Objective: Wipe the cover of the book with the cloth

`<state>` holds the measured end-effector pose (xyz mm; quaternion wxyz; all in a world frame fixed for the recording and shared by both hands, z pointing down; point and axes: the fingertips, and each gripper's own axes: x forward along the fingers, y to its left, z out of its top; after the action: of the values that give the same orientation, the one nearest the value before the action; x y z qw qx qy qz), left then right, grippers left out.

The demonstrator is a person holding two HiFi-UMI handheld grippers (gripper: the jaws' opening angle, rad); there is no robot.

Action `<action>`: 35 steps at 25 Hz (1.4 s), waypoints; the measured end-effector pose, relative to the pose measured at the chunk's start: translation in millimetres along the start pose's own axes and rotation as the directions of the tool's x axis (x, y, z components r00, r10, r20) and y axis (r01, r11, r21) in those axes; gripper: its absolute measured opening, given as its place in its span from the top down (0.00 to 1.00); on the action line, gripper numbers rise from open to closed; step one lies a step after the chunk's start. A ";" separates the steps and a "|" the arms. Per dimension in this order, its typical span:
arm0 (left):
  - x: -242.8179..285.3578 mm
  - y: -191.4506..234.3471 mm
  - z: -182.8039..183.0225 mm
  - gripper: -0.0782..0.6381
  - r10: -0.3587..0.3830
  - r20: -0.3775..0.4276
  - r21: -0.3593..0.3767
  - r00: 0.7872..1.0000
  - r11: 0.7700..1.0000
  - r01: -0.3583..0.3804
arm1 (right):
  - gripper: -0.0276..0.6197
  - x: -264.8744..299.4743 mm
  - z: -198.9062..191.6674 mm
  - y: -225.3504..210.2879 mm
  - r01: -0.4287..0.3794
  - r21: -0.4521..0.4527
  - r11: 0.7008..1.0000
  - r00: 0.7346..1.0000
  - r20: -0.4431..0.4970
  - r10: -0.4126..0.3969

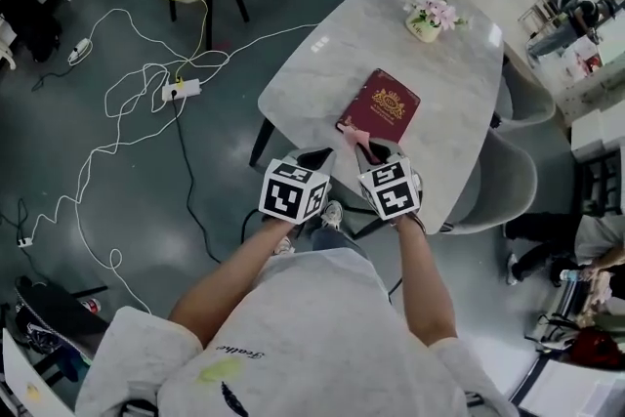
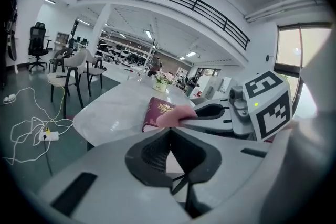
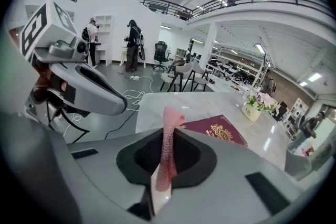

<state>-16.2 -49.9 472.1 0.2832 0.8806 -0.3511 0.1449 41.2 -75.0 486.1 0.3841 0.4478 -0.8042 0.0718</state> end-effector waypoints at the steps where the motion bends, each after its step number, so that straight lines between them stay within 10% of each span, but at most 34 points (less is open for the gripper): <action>1: -0.8 -0.5 1.1 0.88 -0.004 0.003 -0.001 1.000 1.000 0.004 | 0.93 -3.6 2.7 -2.9 0.006 -0.001 1.000 1.000 0.004 -0.006; 35: 117.5 98.1 62.7 0.88 0.037 -0.041 -0.096 0.998 0.995 -0.041 | 0.93 105.6 77.3 -176.1 -0.004 -0.112 0.994 1.000 -0.011 0.003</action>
<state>2.3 -208.7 514.4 0.3294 0.8559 -0.3691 0.1504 102.8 -284.3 464.1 0.4130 0.4236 -0.8057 0.0296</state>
